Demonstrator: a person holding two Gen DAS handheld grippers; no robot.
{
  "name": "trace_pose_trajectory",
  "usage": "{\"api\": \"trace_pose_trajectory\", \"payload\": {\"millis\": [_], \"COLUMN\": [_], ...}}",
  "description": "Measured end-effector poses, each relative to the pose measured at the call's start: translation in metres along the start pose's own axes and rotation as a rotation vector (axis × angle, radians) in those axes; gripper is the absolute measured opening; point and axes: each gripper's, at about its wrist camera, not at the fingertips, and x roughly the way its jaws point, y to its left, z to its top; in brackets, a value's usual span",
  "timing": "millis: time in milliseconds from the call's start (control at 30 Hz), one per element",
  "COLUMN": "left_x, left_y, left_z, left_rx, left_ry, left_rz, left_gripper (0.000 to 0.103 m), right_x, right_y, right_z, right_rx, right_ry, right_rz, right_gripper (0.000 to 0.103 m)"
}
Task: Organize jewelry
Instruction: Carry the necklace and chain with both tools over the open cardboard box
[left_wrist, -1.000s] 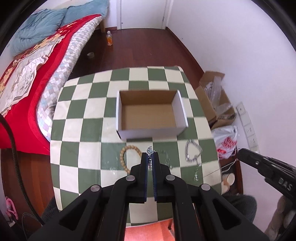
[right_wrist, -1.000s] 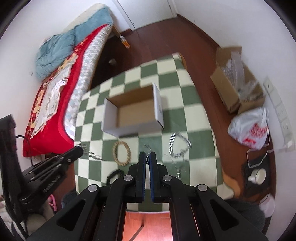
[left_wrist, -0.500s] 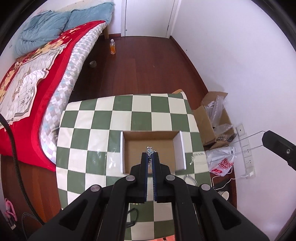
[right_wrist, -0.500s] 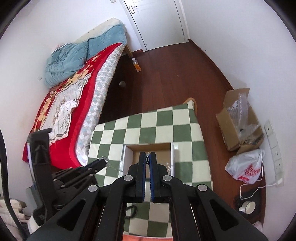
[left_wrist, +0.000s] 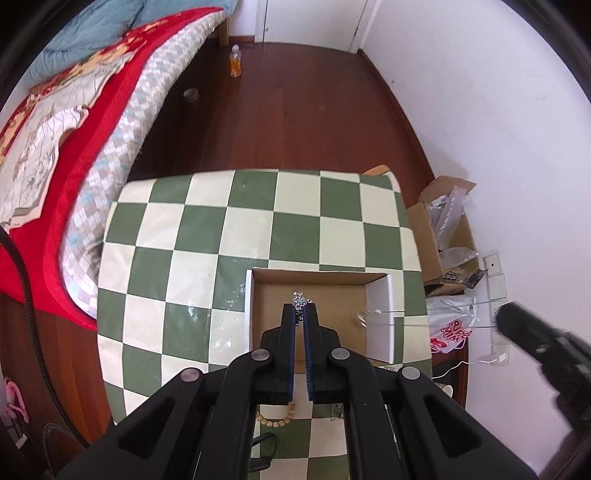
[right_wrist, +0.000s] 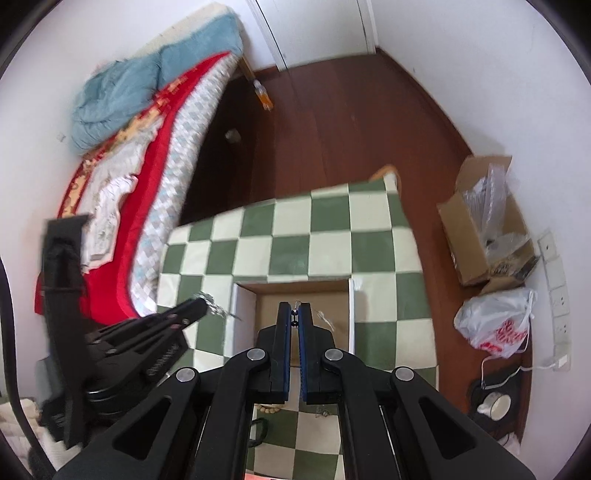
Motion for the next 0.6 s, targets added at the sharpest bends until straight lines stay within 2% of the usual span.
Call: {"api": "trace_pose_trajectory", "payload": {"millis": [300,467,567,600], "left_x": [0.056,0.079,0.080,0.079], "left_y": [0.015,0.019,0.021,0.021], "left_z": [0.015,0.026,0.031,0.033], "left_rx": [-0.014,-0.002,-0.007,-0.003], "left_ry": [0.089,0.139,0.135,0.128], "left_rz": [0.051,0.071,0.081,0.079], "left_gripper": [0.002,0.003,0.006,0.008], "right_x": [0.119,0.156,0.164,0.166], "right_y": [-0.015,-0.019,-0.020,-0.020], "right_z": [0.004,0.008,0.011,0.011], "right_rx": [-0.005,-0.028,-0.022,-0.024], "right_ry": [0.178,0.234,0.265,0.279], "right_rz": [-0.099,-0.137,-0.120,-0.116], "right_gripper": [0.004,0.004,0.005,0.013]}}
